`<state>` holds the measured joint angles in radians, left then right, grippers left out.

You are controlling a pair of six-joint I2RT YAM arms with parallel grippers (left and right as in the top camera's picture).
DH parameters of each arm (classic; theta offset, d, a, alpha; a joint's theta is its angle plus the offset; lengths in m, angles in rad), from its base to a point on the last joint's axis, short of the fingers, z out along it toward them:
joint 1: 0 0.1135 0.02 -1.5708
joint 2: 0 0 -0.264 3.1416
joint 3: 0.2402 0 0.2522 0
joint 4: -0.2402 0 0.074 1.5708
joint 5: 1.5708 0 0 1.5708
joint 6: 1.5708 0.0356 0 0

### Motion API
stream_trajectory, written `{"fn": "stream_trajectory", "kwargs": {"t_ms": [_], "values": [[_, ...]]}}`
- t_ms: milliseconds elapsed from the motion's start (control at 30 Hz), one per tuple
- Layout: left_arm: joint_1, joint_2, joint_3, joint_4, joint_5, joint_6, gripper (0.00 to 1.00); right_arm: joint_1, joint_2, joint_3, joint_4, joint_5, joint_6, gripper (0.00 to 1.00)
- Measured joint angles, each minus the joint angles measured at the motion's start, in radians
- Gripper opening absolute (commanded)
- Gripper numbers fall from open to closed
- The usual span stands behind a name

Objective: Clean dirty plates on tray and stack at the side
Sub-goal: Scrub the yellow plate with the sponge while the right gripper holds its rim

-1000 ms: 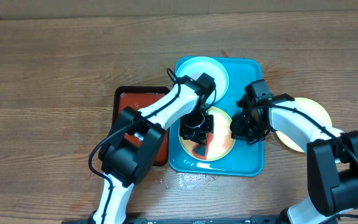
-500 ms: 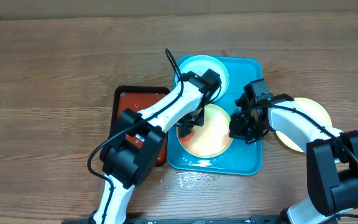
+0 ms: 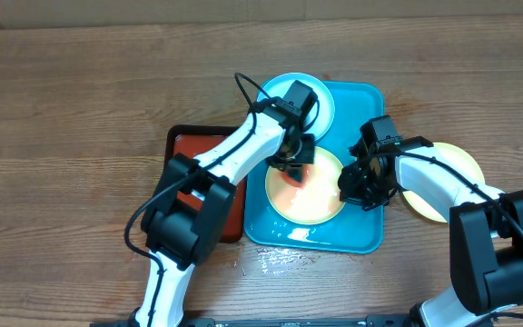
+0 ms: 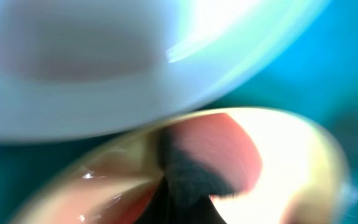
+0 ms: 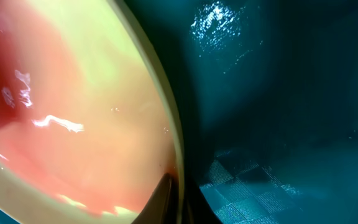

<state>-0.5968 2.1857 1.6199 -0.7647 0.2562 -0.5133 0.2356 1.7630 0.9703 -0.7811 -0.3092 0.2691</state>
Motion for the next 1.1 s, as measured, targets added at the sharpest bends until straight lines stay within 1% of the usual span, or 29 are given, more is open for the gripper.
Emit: {"fn": "stream_trajectory", "kwargs": {"t_ms": [67,167,467,533,633,867,967,1100], "values": [[-0.012,0.014,-0.005,0.041,0.084,0.000,0.04,0.000,0.000,0.000,0.000,0.002,0.000,0.04],[-0.020,0.035,-0.005,0.059,0.180,-0.004,0.04,0.000,0.000,0.000,-0.001,0.005,0.000,0.04],[-0.021,0.085,-0.005,0.027,0.448,0.002,0.04,0.000,0.000,0.000,-0.004,0.009,-0.002,0.04],[-0.024,0.093,-0.008,0.011,0.487,0.011,0.04,0.000,0.000,0.000,-0.004,0.009,-0.004,0.04],[-0.030,0.097,-0.011,-0.033,0.516,0.023,0.04,0.000,0.000,0.000,-0.003,0.009,-0.008,0.04],[-0.032,0.098,-0.009,-0.138,0.514,0.068,0.04,0.001,0.000,0.000,-0.006,0.004,-0.021,0.04],[-0.031,0.098,-0.002,-0.191,0.499,0.089,0.04,0.002,0.000,0.000,-0.009,0.003,-0.028,0.04],[-0.021,0.092,0.008,-0.302,0.432,0.107,0.04,0.002,0.000,0.000,-0.010,0.003,-0.036,0.04]]}}
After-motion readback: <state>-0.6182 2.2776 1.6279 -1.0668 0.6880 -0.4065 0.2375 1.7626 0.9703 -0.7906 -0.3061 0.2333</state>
